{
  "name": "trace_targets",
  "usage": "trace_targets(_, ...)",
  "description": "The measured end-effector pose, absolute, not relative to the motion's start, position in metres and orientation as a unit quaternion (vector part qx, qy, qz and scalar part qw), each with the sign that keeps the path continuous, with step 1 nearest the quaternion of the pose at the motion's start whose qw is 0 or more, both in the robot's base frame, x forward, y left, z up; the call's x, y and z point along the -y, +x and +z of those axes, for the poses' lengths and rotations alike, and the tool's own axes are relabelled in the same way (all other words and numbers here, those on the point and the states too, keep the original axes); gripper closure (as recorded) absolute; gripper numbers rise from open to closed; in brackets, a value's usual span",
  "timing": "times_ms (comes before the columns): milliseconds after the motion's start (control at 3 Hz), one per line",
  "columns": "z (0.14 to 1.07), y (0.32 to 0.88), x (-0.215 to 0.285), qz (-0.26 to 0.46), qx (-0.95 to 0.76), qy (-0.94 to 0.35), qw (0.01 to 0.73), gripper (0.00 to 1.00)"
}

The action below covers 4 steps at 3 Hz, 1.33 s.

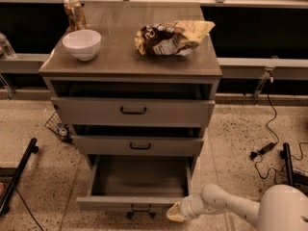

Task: Close bottom drawer

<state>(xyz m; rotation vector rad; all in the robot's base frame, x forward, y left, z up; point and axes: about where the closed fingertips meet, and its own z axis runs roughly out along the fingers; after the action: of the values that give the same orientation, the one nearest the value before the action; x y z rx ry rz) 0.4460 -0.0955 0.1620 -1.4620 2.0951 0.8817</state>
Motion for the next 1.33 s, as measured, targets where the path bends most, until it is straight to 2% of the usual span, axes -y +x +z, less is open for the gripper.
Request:
trace_targets(333,0.162,0.45,0.093,0.318,-0.755,-0.53,0.22,1.0)
trace_targets(667,0.166,0.48,0.071,0.311,-0.744,-0.543,0.235,1.0)
trace_targets(1333,0.184,0.501,0.067,0.301,-0.732,-0.559,0.247,1.0)
